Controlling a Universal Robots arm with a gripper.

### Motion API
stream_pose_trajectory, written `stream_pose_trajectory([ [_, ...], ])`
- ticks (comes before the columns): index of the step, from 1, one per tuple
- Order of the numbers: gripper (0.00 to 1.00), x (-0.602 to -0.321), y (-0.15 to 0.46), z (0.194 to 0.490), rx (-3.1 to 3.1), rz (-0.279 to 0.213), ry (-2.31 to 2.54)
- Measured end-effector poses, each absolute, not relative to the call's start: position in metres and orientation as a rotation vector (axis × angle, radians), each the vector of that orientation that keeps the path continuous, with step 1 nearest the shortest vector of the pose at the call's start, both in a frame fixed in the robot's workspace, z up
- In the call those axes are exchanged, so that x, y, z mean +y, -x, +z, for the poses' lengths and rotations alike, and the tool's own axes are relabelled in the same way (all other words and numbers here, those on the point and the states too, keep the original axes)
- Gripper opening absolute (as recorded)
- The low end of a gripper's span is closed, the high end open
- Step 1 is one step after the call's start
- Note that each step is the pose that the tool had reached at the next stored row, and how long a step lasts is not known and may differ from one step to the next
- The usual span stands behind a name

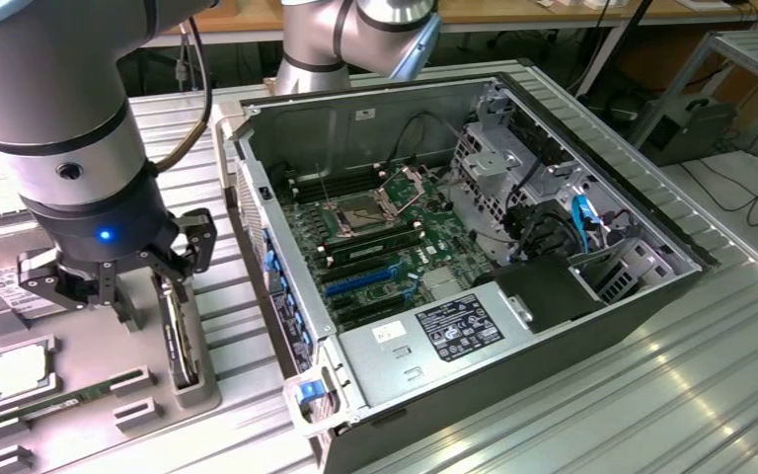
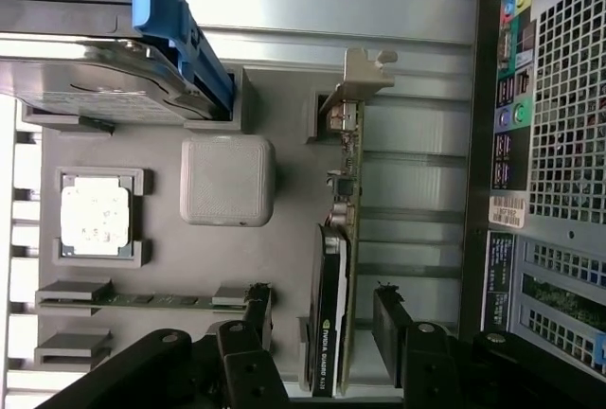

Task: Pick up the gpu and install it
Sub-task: 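Pick up the gpu and move the gpu toward the slot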

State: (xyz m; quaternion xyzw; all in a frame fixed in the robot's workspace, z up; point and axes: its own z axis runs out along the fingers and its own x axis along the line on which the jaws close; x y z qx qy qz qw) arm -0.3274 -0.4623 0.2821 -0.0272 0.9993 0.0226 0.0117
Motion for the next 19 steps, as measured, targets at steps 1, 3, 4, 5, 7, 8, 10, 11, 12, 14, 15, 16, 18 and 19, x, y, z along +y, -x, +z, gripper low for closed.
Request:
stream_pose_trajectory([
  [1, 0.56, -0.462, 0.327, 0.281, 3.116, 0.07, 0.083],
  [3, 0.56, -0.463, 0.327, 0.279, 3.116, 0.07, 0.077],
  [4, 0.56, -0.463, 0.327, 0.278, 3.116, 0.07, 0.072],
  [5, 0.56, -0.463, 0.327, 0.277, 3.116, 0.07, 0.066],
  [7, 0.56, -0.463, 0.327, 0.275, 3.116, 0.07, 0.054],
  [8, 0.56, -0.463, 0.327, 0.274, 3.116, 0.07, 0.051],
  [10, 0.56, -0.463, 0.327, 0.271, 3.116, 0.07, 0.048],
  [11, 0.56, -0.463, 0.327, 0.27, 3.116, 0.07, 0.046],
  [12, 0.56, -0.463, 0.327, 0.269, 3.116, 0.07, 0.044],
  [14, 0.56, -0.463, 0.327, 0.266, 3.116, 0.07, 0.034],
  [15, 0.56, -0.463, 0.326, 0.266, 3.117, 0.07, 0.029],
  [16, 0.56, -0.463, 0.326, 0.265, 3.116, 0.07, 0.024],
  [18, 0.56, -0.463, 0.326, 0.263, 3.116, 0.07, 0.014],
  [19, 0.56, -0.463, 0.326, 0.262, 3.116, 0.07, 0.01],
])
